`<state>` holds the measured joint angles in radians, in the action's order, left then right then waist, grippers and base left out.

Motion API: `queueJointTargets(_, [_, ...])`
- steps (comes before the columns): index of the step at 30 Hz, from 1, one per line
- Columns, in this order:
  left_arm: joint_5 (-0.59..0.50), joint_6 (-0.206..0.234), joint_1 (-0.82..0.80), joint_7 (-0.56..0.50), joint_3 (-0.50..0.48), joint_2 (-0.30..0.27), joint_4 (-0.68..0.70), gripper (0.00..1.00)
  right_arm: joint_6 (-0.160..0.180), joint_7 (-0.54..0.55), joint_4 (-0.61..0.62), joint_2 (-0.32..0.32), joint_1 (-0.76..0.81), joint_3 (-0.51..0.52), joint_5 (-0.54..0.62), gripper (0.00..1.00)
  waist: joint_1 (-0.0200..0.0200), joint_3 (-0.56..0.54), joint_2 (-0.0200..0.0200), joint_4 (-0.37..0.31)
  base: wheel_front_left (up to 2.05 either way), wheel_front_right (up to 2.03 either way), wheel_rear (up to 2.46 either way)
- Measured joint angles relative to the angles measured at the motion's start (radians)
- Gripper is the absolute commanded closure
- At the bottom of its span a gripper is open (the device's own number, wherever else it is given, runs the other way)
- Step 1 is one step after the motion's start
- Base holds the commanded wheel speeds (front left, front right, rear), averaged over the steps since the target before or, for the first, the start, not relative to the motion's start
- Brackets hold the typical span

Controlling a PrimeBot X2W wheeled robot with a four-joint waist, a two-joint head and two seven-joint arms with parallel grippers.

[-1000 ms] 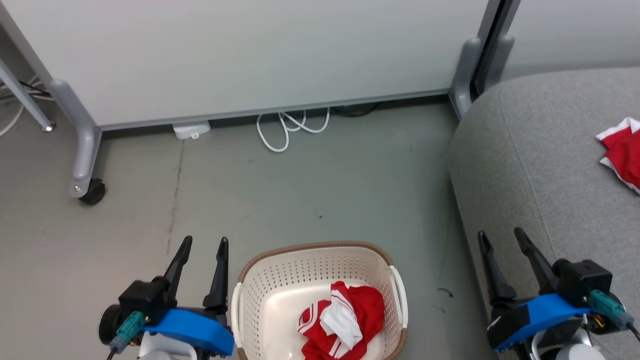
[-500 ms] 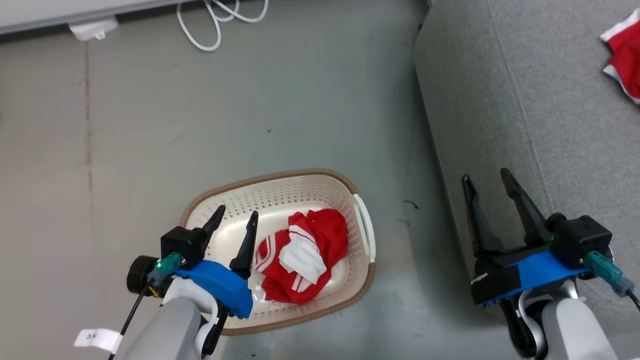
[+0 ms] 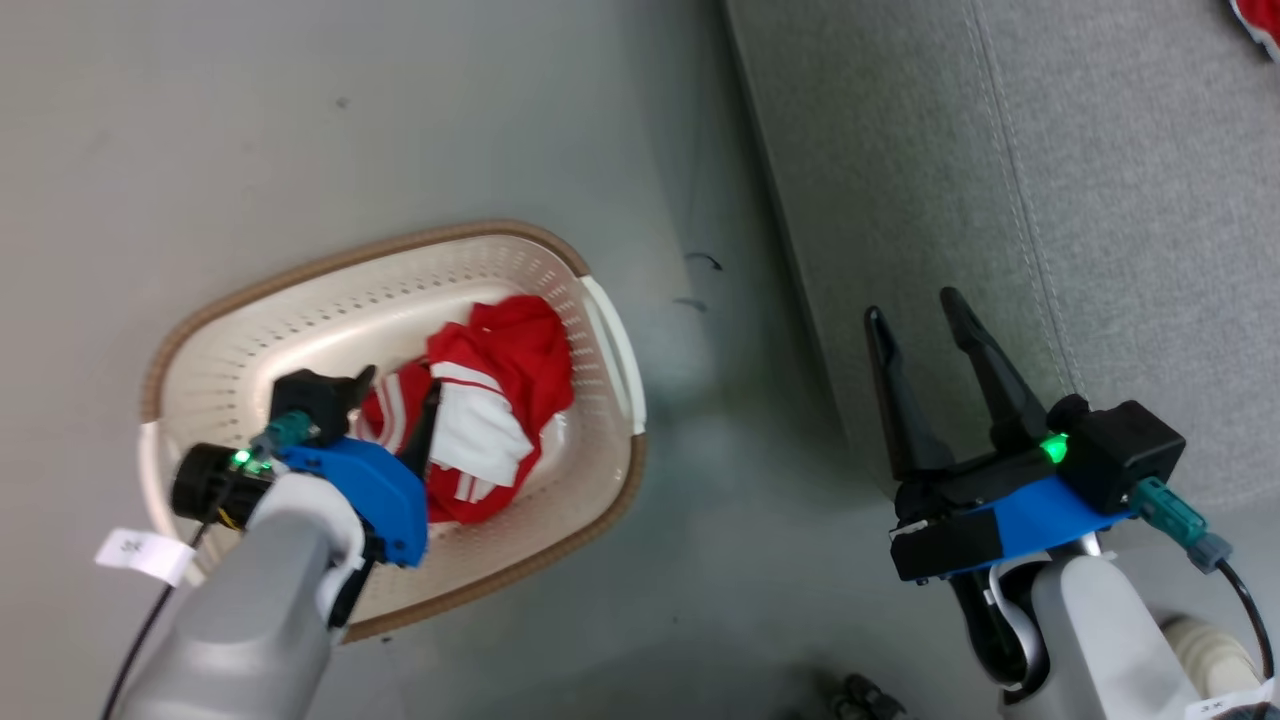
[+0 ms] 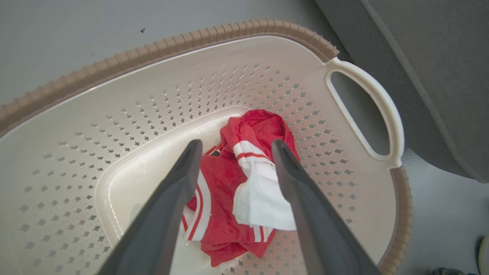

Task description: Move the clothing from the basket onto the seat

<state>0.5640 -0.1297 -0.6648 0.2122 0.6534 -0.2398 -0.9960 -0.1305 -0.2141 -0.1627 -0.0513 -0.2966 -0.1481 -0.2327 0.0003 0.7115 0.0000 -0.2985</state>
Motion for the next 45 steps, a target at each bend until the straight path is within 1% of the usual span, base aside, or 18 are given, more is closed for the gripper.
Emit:
queueJointTargets(3, [-0.001, 0.000, -0.041, -0.014, 0.004, -0.008, -0.056, 0.00, 0.000, -0.016, -0.013, 0.000, -0.008, -0.021, -0.018, 0.00, 0.0000, 0.043, 0.0000, -0.035, 0.00, 0.00, 0.00])
queueJointTargets(4, [-0.001, 0.000, -0.041, -0.014, 0.004, -0.008, -0.056, 0.00, 0.000, -0.016, -0.013, 0.000, -0.008, -0.021, -0.018, 0.00, 0.0000, 0.043, 0.0000, -0.035, 0.00, 0.00, 0.00])
queueJointTargets(10, [0.001, 0.000, -0.089, -0.026, 0.008, -0.003, -0.130, 0.00, 0.000, -0.035, -0.043, 0.000, -0.026, -0.054, -0.053, 0.00, -0.0001, 0.105, 0.0000, -0.089, 0.00, 0.00, 0.00])
queueJointTargets(13, [0.010, 0.000, -0.103, -0.043, 0.007, 0.002, -0.161, 0.00, 0.000, -0.043, -0.052, 0.000, -0.035, -0.068, -0.062, 0.00, -0.0001, 0.124, 0.0000, -0.105, 0.00, 0.00, 0.00])
queueJointTargets(16, [0.011, 0.020, -0.119, -0.067, 0.008, 0.004, -0.198, 0.00, 0.000, -0.044, -0.057, 0.000, -0.047, -0.077, -0.072, 0.00, -0.0001, 0.137, 0.0000, -0.117, 0.00, 0.00, 0.00])
queueJointTargets(19, [0.024, 0.020, -0.125, -0.089, 0.007, 0.011, -0.219, 0.00, 0.000, -0.045, -0.059, 0.000, -0.051, -0.081, -0.079, 0.00, -0.0001, 0.146, 0.0000, -0.124, 0.00, 0.00, 0.00])
queueJointTargets(20, [0.024, 0.020, -0.126, -0.094, 0.008, 0.014, -0.223, 0.20, 0.000, -0.046, -0.060, 0.000, -0.054, -0.081, -0.080, 0.00, -0.0001, 0.149, 0.0000, -0.126, 0.00, 0.00, 0.00])
queueJointTargets(21, [0.026, 0.020, -0.130, -0.108, 0.008, 0.017, -0.230, 0.55, 0.000, -0.046, -0.061, 0.000, -0.056, -0.081, -0.080, 0.00, -0.0001, 0.150, 0.0000, -0.127, 0.00, 0.00, 0.00])
queueJointTargets(22, [0.025, 0.020, -0.133, -0.118, 0.013, 0.018, -0.235, 0.85, 0.000, -0.046, -0.060, 0.000, -0.058, -0.081, -0.081, 0.00, -0.0002, 0.151, 0.0000, -0.128, 0.00, 0.00, 0.00])
queueJointTargets(23, [0.024, 0.018, -0.136, -0.123, 0.016, 0.019, -0.237, 1.00, 0.000, -0.046, -0.059, 0.000, -0.059, -0.080, -0.083, 0.00, -0.0002, 0.151, 0.0000, -0.128, 0.00, 0.00, 0.00])
queueJointTargets(34, [0.035, 0.009, -0.142, -0.130, 0.034, 0.035, -0.251, 1.00, 0.000, -0.047, -0.058, 0.000, -0.064, -0.073, -0.080, 0.00, -0.0003, 0.124, 0.0000, -0.115, 0.00, 0.00, 0.00])
queueJointTargets(39, [0.054, 0.006, -0.139, -0.099, 0.031, 0.059, -0.252, 1.00, 0.000, -0.047, -0.072, 0.000, -0.065, -0.071, -0.063, 0.00, -0.0003, 0.081, 0.0000, -0.096, 0.00, 0.00, 0.00])
queueJointTargets(45, [0.079, 0.006, -0.096, -0.060, 0.036, 0.109, -0.248, 1.00, 0.000, -0.047, -0.107, 0.001, -0.068, -0.061, -0.033, 0.00, -0.0003, -0.007, 0.0000, -0.057, 0.00, 0.00, 0.00])
